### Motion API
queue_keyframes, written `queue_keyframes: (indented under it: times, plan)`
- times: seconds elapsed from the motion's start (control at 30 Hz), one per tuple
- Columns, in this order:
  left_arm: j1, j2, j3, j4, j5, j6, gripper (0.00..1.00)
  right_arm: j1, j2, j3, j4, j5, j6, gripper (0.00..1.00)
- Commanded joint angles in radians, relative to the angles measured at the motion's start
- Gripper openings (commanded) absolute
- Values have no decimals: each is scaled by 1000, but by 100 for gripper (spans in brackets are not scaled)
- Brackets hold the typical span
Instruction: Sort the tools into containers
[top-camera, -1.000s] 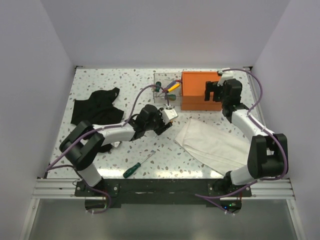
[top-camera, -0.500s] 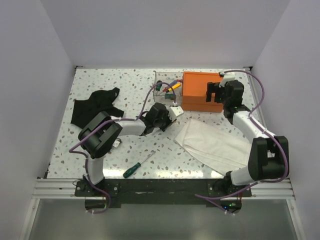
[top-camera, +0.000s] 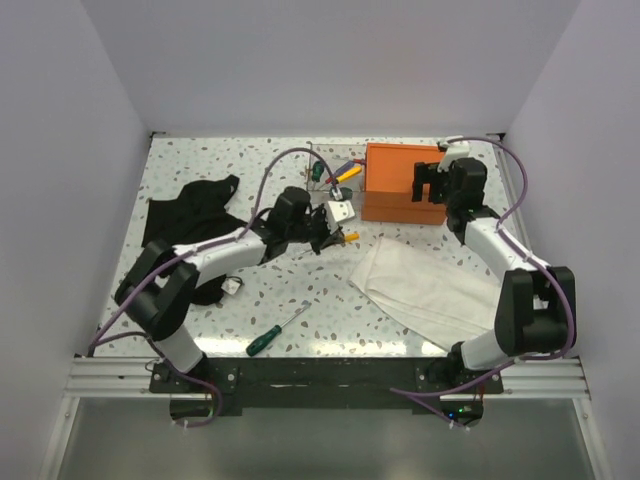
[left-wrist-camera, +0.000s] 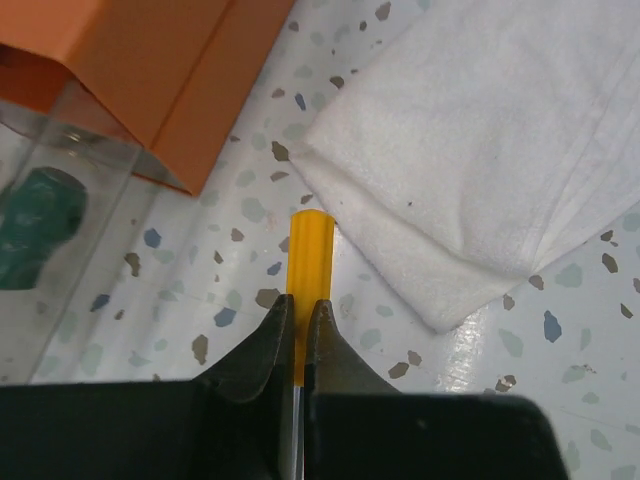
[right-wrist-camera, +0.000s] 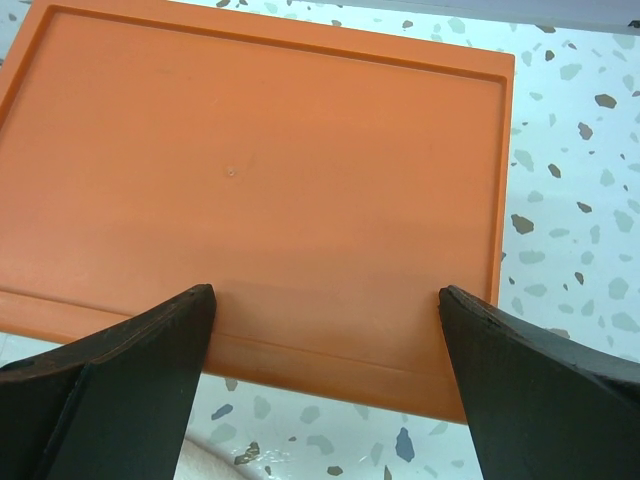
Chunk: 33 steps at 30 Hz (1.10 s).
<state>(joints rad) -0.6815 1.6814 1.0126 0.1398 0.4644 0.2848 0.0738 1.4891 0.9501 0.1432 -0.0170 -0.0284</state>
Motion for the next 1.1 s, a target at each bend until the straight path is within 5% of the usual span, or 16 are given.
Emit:
queue_keyframes:
  times: [0.0, 0.27, 0.6, 0.73, 0.83, 1.07]
  plan:
    - [42, -109, 49, -38, 186, 60, 0, 0, 66, -19, -264, 3, -56, 98]
    - [82, -80, 242, 142, 10, -102, 0, 0, 66, -36, -257, 3, -61, 98]
    - [145, 303, 674, 127, -90, -55, 1, 0, 65, -34, -251, 5, -62, 98]
    - [145, 380, 767, 106, -177, -127, 36, 0, 62, -39, -254, 9, -64, 99]
    - [142, 327, 730, 126, -205, -170, 49, -2, 59, -43, -255, 11, -65, 99]
    - [142, 22, 419, 16, -92, -100, 50, -2, 76, -48, -246, 5, -65, 98]
